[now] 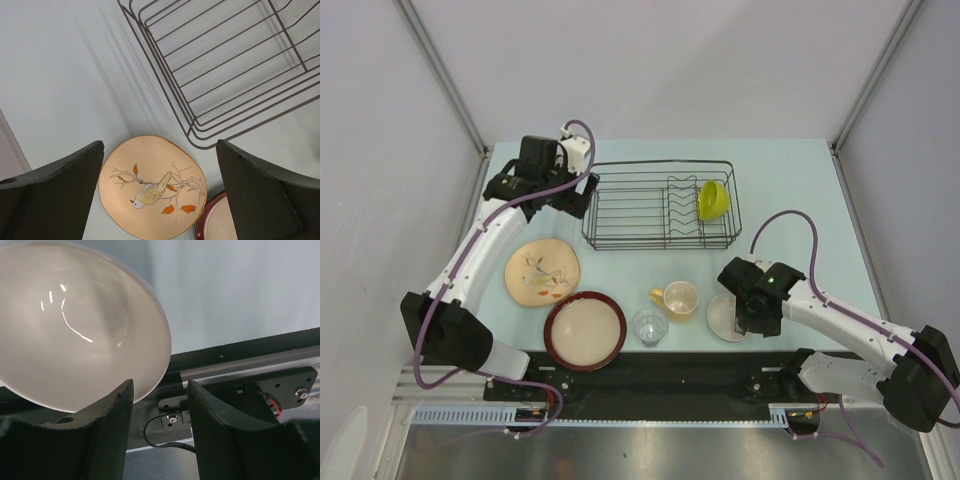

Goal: Load the mixed dishes into the dish rack

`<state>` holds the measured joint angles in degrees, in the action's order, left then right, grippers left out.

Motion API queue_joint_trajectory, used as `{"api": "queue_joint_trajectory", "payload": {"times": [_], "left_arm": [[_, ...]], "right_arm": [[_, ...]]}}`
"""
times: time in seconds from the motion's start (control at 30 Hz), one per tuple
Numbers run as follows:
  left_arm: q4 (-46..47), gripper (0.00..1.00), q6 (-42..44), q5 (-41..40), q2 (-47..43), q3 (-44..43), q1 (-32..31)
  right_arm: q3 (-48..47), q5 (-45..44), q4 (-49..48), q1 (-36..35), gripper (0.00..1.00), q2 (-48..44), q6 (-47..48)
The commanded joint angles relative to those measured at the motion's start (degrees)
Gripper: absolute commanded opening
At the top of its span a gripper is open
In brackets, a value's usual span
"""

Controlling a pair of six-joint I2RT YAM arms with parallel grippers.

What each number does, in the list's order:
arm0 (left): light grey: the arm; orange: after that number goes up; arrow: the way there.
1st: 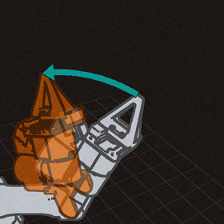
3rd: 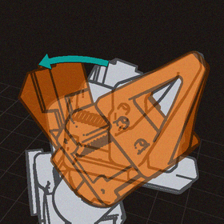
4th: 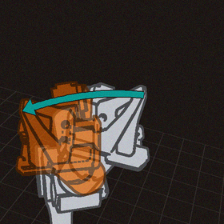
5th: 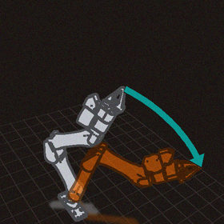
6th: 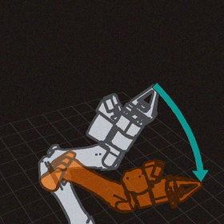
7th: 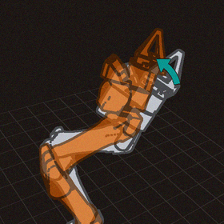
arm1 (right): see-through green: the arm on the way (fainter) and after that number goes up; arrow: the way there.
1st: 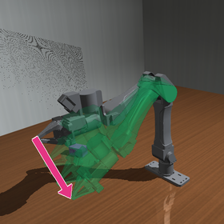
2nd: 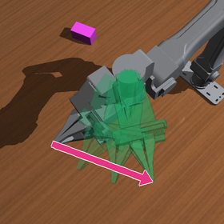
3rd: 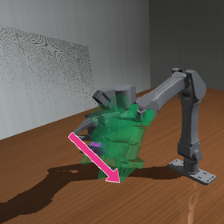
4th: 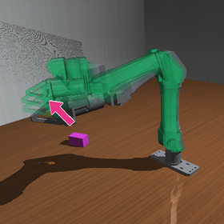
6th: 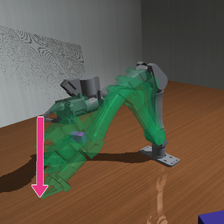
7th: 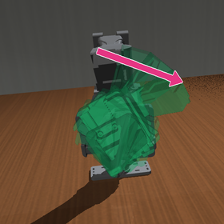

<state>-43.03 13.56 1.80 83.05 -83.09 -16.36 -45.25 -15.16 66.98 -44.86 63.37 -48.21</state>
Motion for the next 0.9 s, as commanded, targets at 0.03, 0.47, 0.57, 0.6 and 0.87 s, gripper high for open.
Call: {"api": "queue_joint_trajectory", "payload": {"times": [0.03,0.47,0.57,0.6,0.87], "left_arm": [[-0.13,1.00,-0.73,1.01,-0.16,-3.04,0.28],[-0.13,1.00,-0.55,0.66,-1.74,-1.46,0.28],[0.05,1.00,-0.47,0.66,-2.01,-1.29,0.28],[0.05,1.00,-0.38,0.57,-2.01,-1.29,0.28],[0.57,1.00,-0.47,0.57,-1.75,-0.58,0.36]], "right_arm": [[2.71,1.97,-4.84,1.44,0.51,-2.38,-2.24],[6.23,-2.33,-12.22,0.30,0.36,1.05,-8.65],[6.67,-3.91,-12.84,-0.14,0.24,1.14,-10.06],[6.58,-4.00,-13.01,-0.14,0.21,0.88,-10.24],[2.46,-8.64,-9.78,-0.40,0.00,-0.35,-7.96]]}}
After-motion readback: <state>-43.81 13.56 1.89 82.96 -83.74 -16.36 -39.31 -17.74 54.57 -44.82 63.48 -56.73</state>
